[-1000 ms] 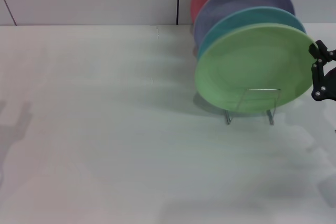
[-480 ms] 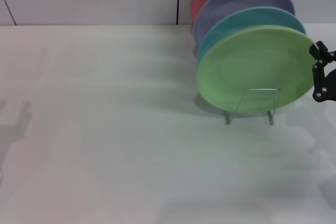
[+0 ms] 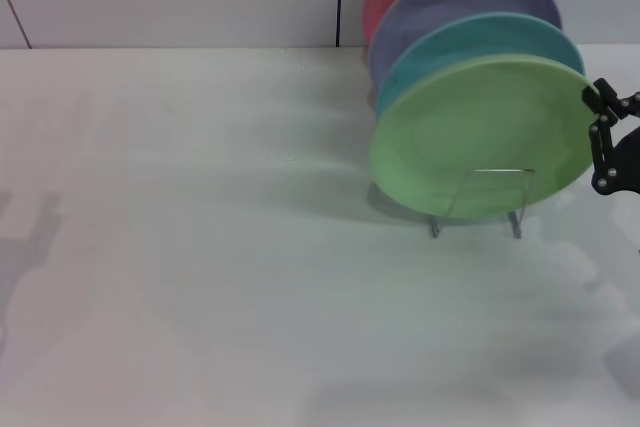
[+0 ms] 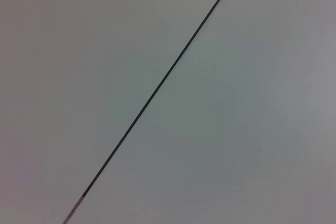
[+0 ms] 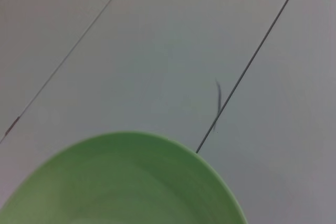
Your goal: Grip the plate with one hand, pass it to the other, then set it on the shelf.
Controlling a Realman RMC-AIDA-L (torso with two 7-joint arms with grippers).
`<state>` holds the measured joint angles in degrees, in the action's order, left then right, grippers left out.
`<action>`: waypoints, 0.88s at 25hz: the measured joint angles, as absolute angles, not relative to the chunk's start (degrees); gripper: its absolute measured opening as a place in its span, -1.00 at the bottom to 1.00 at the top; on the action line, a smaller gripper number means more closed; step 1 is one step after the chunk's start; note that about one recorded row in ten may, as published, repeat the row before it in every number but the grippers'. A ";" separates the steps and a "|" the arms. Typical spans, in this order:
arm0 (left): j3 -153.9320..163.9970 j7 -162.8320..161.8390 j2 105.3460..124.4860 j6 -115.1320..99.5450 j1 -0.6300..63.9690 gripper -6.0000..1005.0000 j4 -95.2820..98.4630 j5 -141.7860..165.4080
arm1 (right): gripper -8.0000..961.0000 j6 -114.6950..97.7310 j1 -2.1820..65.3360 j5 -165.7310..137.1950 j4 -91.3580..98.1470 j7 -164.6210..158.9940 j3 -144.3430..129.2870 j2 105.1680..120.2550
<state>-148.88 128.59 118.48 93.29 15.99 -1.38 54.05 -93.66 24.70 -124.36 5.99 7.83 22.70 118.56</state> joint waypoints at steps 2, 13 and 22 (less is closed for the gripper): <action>-148.88 128.58 118.48 93.30 15.99 0.48 -1.29 54.05 | -0.95 -93.68 24.71 -124.36 6.24 7.83 22.68 118.56; -148.81 128.24 118.56 93.35 15.99 0.48 -1.19 54.05 | -0.92 -93.28 24.39 -123.94 6.65 8.32 22.16 118.81; -148.88 127.75 118.56 93.43 15.99 0.48 -1.38 54.05 | -0.90 -93.46 24.08 -123.96 6.75 8.09 22.02 118.78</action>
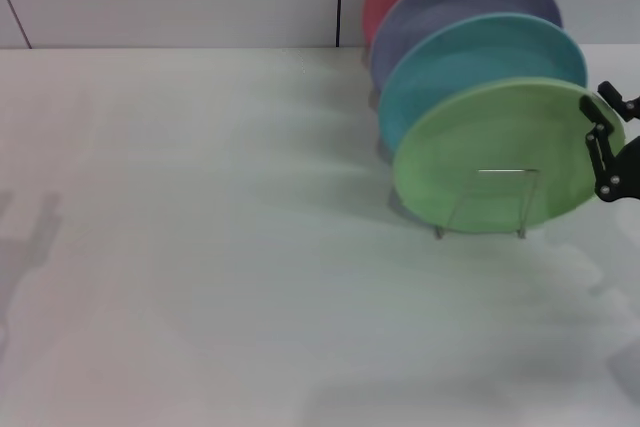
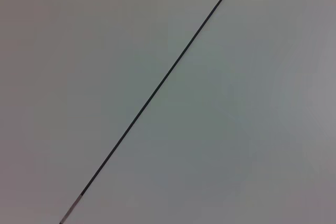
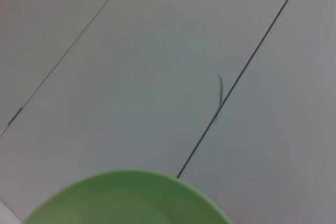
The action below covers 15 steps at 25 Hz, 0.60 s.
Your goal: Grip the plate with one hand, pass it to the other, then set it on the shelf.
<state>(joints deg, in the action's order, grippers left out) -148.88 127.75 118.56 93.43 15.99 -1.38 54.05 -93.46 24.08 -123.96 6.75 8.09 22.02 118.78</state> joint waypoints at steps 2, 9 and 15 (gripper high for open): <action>-148.88 127.75 118.57 93.43 15.99 0.48 -1.39 54.05 | -0.86 -93.49 23.87 -123.97 6.68 8.07 22.01 118.76; -148.89 127.71 118.57 93.43 16.19 0.48 -1.41 54.05 | -0.70 -94.47 23.77 -124.12 6.05 6.13 21.99 118.74; -148.89 127.71 118.57 93.43 16.37 0.48 -1.42 54.06 | -0.70 -105.13 22.47 -120.99 6.26 -6.55 23.21 118.60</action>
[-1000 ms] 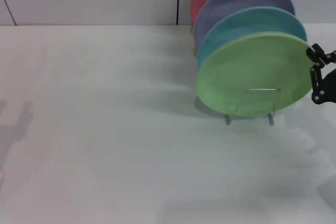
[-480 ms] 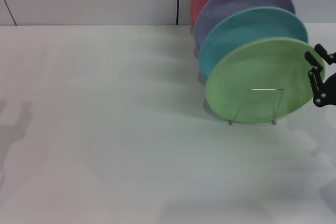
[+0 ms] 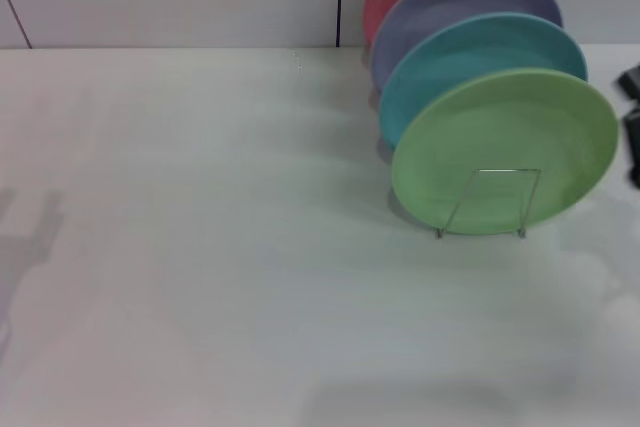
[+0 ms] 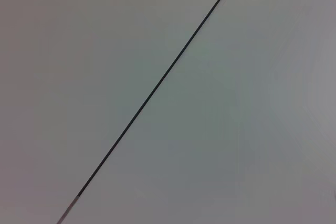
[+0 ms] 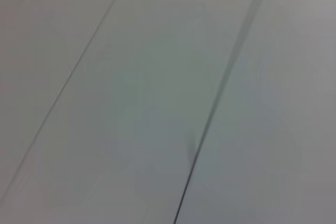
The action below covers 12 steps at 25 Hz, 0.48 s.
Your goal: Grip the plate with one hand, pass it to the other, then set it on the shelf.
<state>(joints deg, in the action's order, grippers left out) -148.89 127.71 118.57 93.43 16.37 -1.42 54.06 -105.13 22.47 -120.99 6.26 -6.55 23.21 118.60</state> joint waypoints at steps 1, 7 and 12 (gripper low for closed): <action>-148.89 127.80 118.56 93.43 16.41 0.48 -1.48 54.05 | -0.70 -108.31 21.98 -118.83 6.54 -10.46 23.50 118.51; -149.06 130.42 118.46 92.03 16.23 0.48 -4.12 54.06 | -0.64 -114.20 17.92 -95.56 9.54 -34.93 24.99 118.39; -149.07 135.09 118.36 90.18 15.60 0.49 -7.07 54.05 | -0.58 -102.01 16.42 -89.95 14.77 -45.57 25.65 118.25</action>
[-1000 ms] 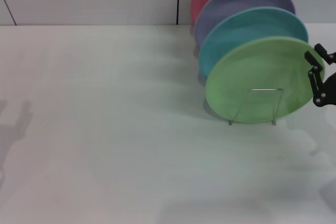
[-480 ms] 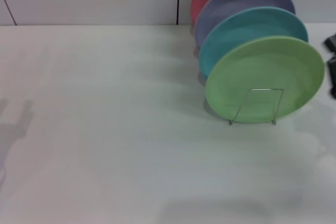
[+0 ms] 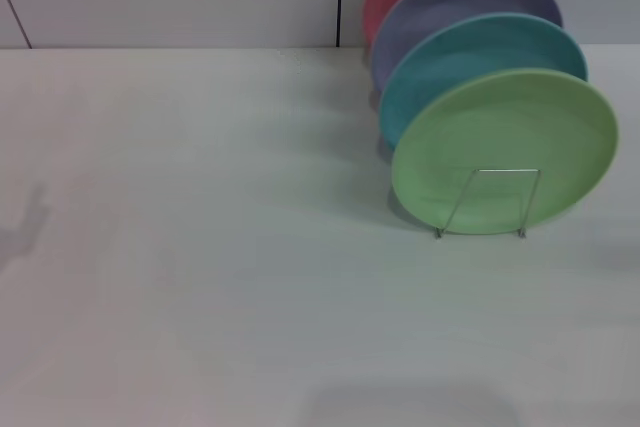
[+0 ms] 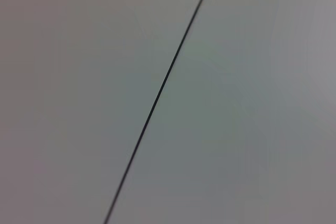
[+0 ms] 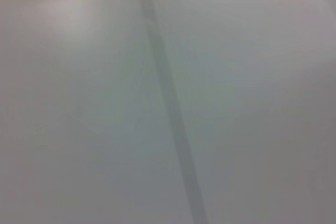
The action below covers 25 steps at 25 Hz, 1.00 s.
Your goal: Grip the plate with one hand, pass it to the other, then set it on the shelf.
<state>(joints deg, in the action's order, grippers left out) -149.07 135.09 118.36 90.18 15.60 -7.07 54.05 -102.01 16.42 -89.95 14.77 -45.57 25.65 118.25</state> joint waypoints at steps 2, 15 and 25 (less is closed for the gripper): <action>-149.06 138.40 118.36 89.89 15.26 0.49 -8.07 54.05 | -0.55 -99.85 15.92 -88.57 14.80 -45.81 25.80 118.32; -149.54 144.20 118.20 88.65 12.43 0.60 -14.22 54.09 | 0.39 -91.79 15.69 -85.33 11.20 -36.77 25.51 118.83; -149.45 144.61 118.37 87.05 13.25 0.59 -13.45 54.11 | 0.47 -90.81 18.02 -85.30 9.11 -32.05 25.58 118.89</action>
